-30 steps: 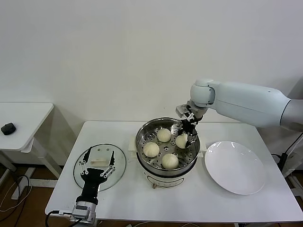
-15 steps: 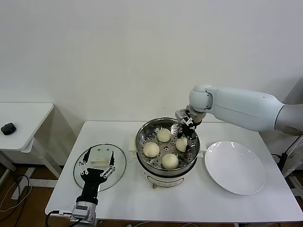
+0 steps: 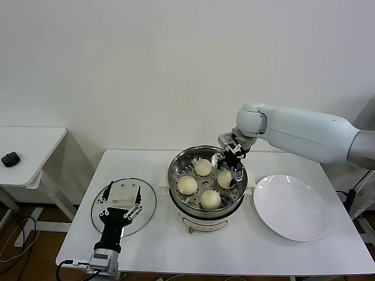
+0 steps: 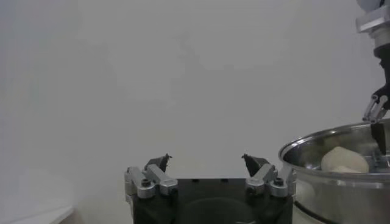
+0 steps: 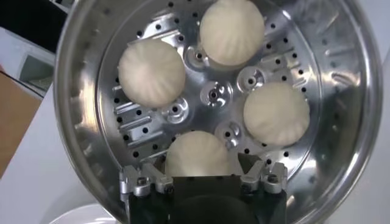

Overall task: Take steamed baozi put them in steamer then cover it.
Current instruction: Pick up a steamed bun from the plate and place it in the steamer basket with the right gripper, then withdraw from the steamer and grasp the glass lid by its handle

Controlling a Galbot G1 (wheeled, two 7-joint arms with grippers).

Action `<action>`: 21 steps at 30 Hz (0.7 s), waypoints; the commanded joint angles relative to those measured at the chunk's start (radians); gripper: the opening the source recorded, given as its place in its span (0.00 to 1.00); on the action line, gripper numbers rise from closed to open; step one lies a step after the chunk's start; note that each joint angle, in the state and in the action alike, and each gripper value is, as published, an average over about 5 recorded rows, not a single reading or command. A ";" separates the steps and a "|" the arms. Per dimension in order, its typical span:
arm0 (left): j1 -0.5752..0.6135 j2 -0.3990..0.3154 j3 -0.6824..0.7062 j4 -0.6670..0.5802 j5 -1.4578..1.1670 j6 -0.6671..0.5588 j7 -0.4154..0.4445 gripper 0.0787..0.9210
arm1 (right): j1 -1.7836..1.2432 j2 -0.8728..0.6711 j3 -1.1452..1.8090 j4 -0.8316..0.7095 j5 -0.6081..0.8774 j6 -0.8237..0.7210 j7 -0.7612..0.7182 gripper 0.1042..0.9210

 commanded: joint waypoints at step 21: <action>-0.053 0.066 -0.012 0.064 0.443 0.057 -0.066 0.88 | -1.442 -0.296 1.590 0.293 0.169 0.507 1.354 0.88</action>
